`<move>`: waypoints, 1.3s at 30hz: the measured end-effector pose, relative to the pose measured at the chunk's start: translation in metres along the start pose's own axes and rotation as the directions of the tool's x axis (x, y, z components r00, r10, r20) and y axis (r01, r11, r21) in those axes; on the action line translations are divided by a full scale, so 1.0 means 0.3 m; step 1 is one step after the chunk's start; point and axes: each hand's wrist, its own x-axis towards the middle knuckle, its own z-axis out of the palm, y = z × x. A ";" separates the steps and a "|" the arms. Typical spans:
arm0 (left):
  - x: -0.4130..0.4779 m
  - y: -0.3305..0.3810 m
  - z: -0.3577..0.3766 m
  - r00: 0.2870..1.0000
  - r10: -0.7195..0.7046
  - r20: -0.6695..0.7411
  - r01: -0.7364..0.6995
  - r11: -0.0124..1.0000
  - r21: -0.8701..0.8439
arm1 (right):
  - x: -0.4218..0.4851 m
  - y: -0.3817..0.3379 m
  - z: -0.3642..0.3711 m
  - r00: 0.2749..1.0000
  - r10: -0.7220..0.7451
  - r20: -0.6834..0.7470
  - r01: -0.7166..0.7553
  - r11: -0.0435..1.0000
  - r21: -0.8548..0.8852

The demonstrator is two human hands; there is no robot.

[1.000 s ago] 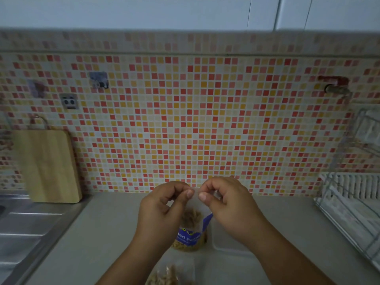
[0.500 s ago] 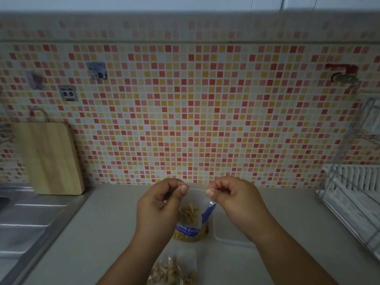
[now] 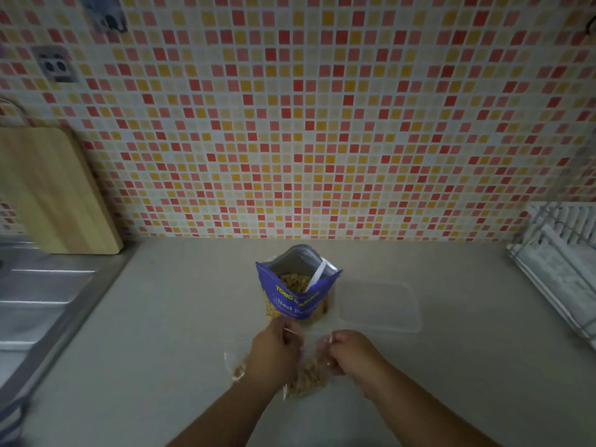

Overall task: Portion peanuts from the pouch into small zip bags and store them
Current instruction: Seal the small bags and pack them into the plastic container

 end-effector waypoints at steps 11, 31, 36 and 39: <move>0.060 -0.121 0.067 0.985 0.175 -0.006 -0.155 0.887 0.434 | 0.105 0.088 0.093 0.991 0.038 -0.128 -0.066 0.972 -0.224; 0.040 -0.057 0.126 0.863 0.475 0.172 -0.502 0.767 0.400 | 0.183 -0.056 -0.326 0.932 -0.358 0.048 0.218 0.454 -0.864; 0.036 0.015 0.176 0.904 0.273 0.330 -0.403 0.802 0.441 | 0.270 -0.006 -0.370 0.970 -0.169 0.175 0.216 0.270 -0.938; 0.031 -0.003 0.196 0.898 0.320 0.301 -0.430 0.782 0.451 | 0.239 0.028 -0.370 0.952 -0.214 0.219 0.276 0.292 -0.916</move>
